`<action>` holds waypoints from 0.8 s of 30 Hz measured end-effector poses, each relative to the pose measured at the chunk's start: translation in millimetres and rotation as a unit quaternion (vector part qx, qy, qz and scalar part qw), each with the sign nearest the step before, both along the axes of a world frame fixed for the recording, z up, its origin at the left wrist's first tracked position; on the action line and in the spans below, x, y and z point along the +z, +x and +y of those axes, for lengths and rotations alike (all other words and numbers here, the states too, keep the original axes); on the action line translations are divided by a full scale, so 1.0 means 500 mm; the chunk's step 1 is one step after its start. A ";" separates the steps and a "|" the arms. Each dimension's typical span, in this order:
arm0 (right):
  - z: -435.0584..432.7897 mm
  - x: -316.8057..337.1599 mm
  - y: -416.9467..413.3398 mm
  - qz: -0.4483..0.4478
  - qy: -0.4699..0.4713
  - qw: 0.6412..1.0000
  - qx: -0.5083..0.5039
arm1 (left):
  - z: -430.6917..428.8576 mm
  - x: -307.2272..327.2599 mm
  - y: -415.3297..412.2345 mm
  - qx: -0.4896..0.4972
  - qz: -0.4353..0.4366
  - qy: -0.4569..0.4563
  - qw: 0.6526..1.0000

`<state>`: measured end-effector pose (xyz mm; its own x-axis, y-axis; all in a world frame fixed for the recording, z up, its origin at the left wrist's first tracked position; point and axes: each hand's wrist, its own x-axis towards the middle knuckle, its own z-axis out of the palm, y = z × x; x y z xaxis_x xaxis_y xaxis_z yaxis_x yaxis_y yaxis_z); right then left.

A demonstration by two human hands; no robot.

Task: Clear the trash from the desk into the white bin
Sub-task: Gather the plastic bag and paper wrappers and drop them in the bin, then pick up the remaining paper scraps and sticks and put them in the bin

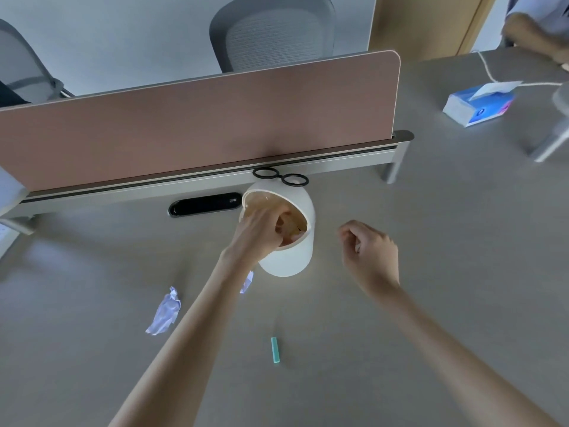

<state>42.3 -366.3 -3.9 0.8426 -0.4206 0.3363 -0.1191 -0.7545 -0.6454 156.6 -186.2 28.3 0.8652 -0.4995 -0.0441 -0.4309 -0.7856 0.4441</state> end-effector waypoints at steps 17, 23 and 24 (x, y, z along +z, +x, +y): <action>0.178 -0.103 -0.046 0.117 -0.031 0.980 0.159 | 0.356 -0.088 -0.093 0.249 0.061 -0.004 0.966; 0.271 -0.105 -0.004 0.058 -0.065 0.970 0.227 | 0.421 -0.167 -0.193 0.134 0.119 0.111 0.978; 0.283 -0.110 0.007 0.058 -0.079 0.966 0.241 | 0.423 -0.178 -0.203 0.123 0.081 0.116 0.982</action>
<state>45.8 -224.6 -58.7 0.9635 0.0788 0.2559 0.2063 -0.8277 -0.5219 55.1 25.5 -60.6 0.9307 -0.2365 -0.2789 -0.1539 -0.9453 0.2877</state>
